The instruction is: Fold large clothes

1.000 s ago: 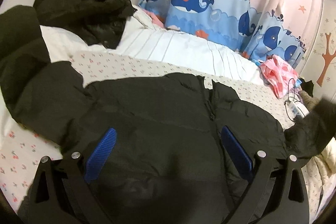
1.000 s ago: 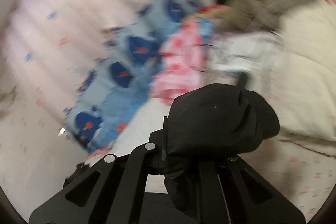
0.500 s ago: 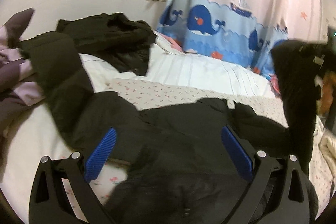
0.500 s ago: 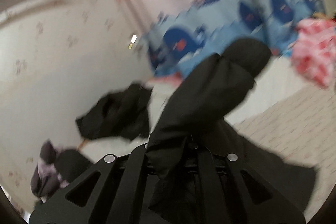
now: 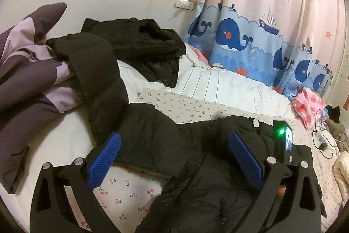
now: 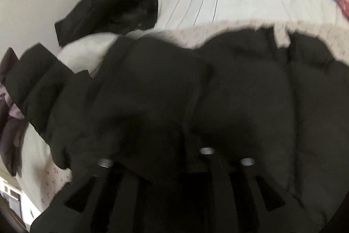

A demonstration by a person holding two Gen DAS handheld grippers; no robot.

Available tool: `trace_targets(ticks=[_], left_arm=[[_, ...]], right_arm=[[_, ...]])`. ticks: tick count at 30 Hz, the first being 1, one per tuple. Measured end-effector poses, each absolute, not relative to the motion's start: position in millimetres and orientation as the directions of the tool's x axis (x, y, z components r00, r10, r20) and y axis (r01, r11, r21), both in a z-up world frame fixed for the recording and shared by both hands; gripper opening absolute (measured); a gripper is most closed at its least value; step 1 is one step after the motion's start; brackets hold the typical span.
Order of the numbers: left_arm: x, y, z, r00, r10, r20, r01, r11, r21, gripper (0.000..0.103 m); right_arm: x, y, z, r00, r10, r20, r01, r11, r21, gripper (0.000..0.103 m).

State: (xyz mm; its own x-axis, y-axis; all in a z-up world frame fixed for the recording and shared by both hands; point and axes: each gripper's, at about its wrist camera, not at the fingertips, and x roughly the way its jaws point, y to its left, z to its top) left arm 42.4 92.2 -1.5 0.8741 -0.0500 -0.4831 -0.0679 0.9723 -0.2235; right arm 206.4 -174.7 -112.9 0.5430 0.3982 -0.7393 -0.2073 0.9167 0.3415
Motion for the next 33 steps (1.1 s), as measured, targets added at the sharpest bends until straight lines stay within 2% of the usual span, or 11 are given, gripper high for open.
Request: trace_targets(ticks=[1,3,4,7,11,16,20,23,29,31,33], left_arm=[[43.0,94.1,-2.6,0.872,-0.049,-0.487,-0.073,0.971,-0.229,0.096],[45.7,96.7,-4.9,0.866,-0.053,-0.498,-0.081,0.966,-0.244,0.096],[47.4,97.1,-6.2,0.862,-0.056,-0.504,-0.083,0.965,-0.25,0.096],[50.3,96.4,-8.8,0.856,-0.055,-0.514,-0.084,0.966,-0.243,0.096],[51.2,101.0,-6.3,0.861,-0.044,-0.506,-0.093,0.966,-0.242,0.096],[58.4,82.1,9.8,0.882,-0.057,-0.467,-0.05,0.976,-0.214,0.096],[95.9,36.9,11.3,0.87,-0.134,-0.474,0.041,0.978,-0.203,0.096],[146.0,-16.4,-9.4,0.838,-0.126,-0.531,0.098,0.992,-0.081,0.096],[225.8,-69.5,-127.6,0.564,-0.021,-0.826,0.187,0.977,0.103,0.096],[220.3,-65.0,-136.9,0.568,-0.027,-0.822,0.177,0.98,0.09,0.096],[210.0,-58.3,-121.6,0.612,-0.02,-0.79,0.139,0.987,0.083,0.096]], right_arm=[[206.9,-171.7,-110.6,0.534,0.402,-0.744,-0.224,0.916,0.334,0.042],[205.7,-159.3,-106.1,0.499,0.428,-0.754,-0.283,0.902,0.325,0.074],[204.1,-156.2,-104.7,0.485,0.432,-0.76,-0.3,0.899,0.319,0.078],[194.0,-158.2,-88.3,0.47,0.481,-0.74,-0.326,0.874,0.361,0.079],[152.7,-220.8,-51.9,0.633,0.507,-0.585,-0.237,0.846,0.478,0.08],[101.3,-368.3,-52.8,0.838,0.265,-0.477,0.125,0.758,0.64,0.09],[74.3,-450.3,-105.6,0.855,0.198,-0.479,0.319,0.527,0.788,0.09],[68.8,-462.0,-142.9,0.806,0.195,-0.558,0.383,0.548,0.744,0.09],[82.5,-448.6,-142.9,0.735,0.17,-0.656,0.404,0.667,0.626,0.09],[80.7,-449.9,-134.0,0.727,0.17,-0.665,0.404,0.678,0.614,0.09],[69.1,-451.1,-112.6,0.809,0.15,-0.569,0.35,0.655,0.67,0.09]])
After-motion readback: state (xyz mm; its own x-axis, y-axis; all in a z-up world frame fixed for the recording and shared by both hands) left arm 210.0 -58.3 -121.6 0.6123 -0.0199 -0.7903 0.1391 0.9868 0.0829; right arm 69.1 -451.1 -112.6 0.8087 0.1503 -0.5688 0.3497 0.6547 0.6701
